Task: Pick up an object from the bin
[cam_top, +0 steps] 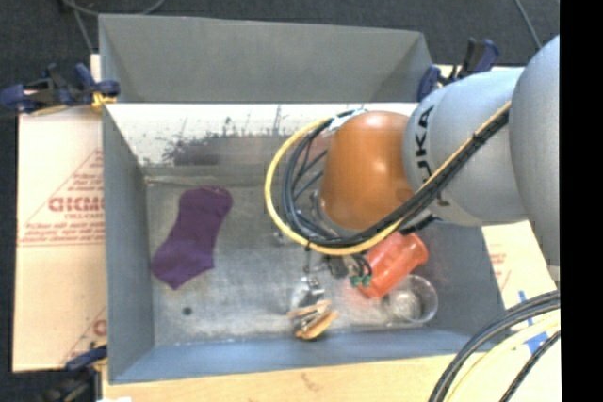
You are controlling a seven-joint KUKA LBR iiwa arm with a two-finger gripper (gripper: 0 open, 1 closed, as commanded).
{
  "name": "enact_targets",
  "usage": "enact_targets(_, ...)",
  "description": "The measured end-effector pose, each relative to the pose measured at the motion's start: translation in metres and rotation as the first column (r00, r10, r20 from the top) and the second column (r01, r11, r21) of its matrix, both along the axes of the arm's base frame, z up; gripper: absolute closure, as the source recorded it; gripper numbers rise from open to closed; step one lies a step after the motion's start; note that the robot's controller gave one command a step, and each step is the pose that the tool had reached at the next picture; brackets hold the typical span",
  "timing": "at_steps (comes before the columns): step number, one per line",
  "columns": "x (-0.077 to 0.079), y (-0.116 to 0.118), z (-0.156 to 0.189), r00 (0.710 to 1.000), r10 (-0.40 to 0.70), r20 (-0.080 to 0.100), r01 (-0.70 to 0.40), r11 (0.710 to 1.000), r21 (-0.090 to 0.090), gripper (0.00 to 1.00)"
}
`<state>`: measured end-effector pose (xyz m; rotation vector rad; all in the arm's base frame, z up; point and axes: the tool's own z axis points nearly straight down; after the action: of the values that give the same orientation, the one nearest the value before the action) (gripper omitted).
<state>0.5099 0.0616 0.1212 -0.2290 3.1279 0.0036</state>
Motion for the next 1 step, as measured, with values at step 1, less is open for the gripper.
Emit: enact_targets(1, 0.0009, -0.0020, -0.0015, 1.000, -0.002, 0.000, 0.002, 1.000, -0.001, 0.00)
